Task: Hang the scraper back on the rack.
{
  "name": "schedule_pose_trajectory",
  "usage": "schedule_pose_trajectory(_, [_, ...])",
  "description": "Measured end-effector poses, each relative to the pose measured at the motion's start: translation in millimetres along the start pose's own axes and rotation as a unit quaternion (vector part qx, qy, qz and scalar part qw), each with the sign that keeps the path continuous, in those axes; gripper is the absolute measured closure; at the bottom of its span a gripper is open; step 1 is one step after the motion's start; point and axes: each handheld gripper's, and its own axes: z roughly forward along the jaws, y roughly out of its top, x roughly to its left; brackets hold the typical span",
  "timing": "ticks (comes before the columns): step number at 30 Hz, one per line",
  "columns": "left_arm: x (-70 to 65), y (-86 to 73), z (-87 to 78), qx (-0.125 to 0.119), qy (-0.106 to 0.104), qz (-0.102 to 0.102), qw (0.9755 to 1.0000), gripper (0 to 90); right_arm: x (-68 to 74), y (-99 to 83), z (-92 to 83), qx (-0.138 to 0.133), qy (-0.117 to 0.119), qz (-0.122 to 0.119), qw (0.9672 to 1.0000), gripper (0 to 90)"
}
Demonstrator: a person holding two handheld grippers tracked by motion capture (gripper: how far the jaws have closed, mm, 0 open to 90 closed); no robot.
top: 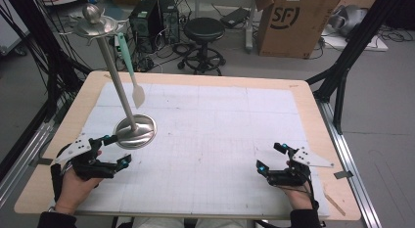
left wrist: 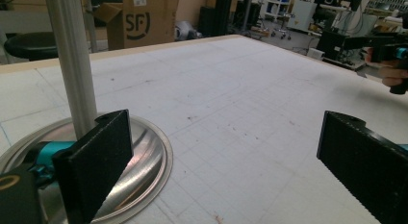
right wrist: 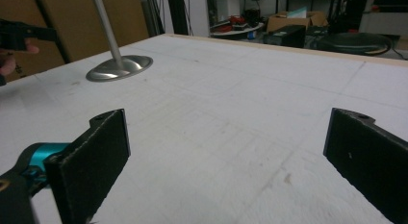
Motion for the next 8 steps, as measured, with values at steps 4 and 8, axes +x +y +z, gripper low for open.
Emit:
schedule_pose_trajectory(4, [0.1, -1.0, 0.1, 0.002, 0.003, 0.000, 1.0000, 6.0, -3.8, -4.4, -5.0, -0.011, -0.006, 0.012, 0.9999, 1.2])
schedule_pose_trajectory(8, [0.7, -1.3, -0.6, 0.000, 0.006, -0.003, 1.0000, 6.0, -4.5, -4.7, -4.8, -0.022, -0.004, 0.025, 0.9994, 1.2])
